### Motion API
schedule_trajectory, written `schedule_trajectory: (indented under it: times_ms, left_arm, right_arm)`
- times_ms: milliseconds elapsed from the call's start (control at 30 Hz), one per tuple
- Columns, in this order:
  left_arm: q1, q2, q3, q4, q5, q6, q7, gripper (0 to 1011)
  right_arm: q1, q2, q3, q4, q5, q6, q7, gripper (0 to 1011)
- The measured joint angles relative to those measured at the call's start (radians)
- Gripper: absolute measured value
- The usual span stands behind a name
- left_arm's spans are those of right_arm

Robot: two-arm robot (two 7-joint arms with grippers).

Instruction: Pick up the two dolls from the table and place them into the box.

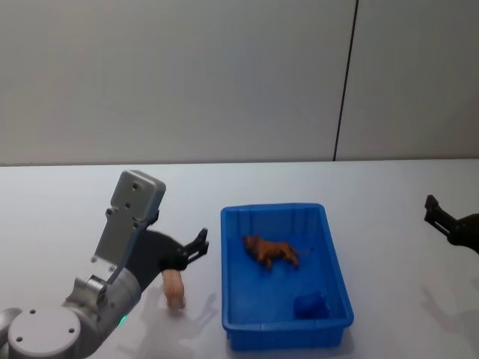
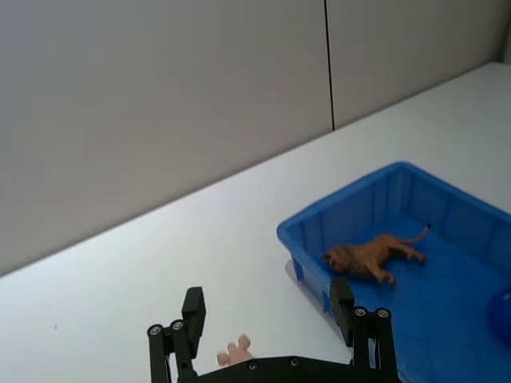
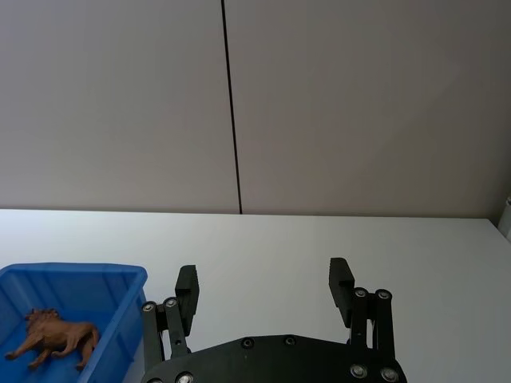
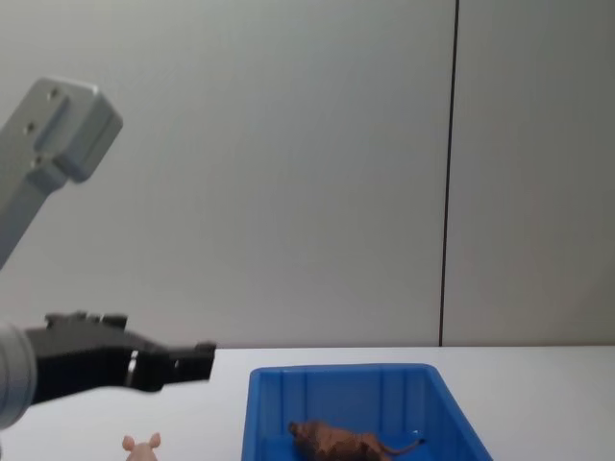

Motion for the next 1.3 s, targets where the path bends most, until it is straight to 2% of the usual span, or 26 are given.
schedule_trajectory:
  times_ms: [300, 400, 600, 967, 1300]
  left_arm:
    - [0.021, 0.010, -0.009, -0.007, -0.054, 0.106, 0.012, 1001]
    - [0.022, 0.005, -0.012, 0.006, -0.081, 0.153, 0.013, 1001]
    - [0.015, -0.013, -0.013, 0.045, -0.120, 0.204, 0.012, 1001]
    - [-0.015, -0.057, -0.014, 0.131, -0.159, 0.244, 0.009, 1001]
    - [-0.048, -0.093, -0.015, 0.203, -0.167, 0.248, 0.012, 1001]
  right_arm:
    - [-0.007, 0.004, 0.005, -0.005, 0.007, -0.003, -0.011, 1005]
    - [-0.009, 0.005, 0.006, -0.006, 0.009, -0.004, -0.014, 1005]
    - [-0.011, 0.006, 0.007, -0.008, 0.011, -0.005, -0.018, 1005]
    - [-0.013, 0.006, 0.008, -0.009, 0.013, -0.007, -0.021, 1005]
    - [-0.014, 0.007, 0.009, -0.009, 0.014, -0.007, -0.022, 1005]
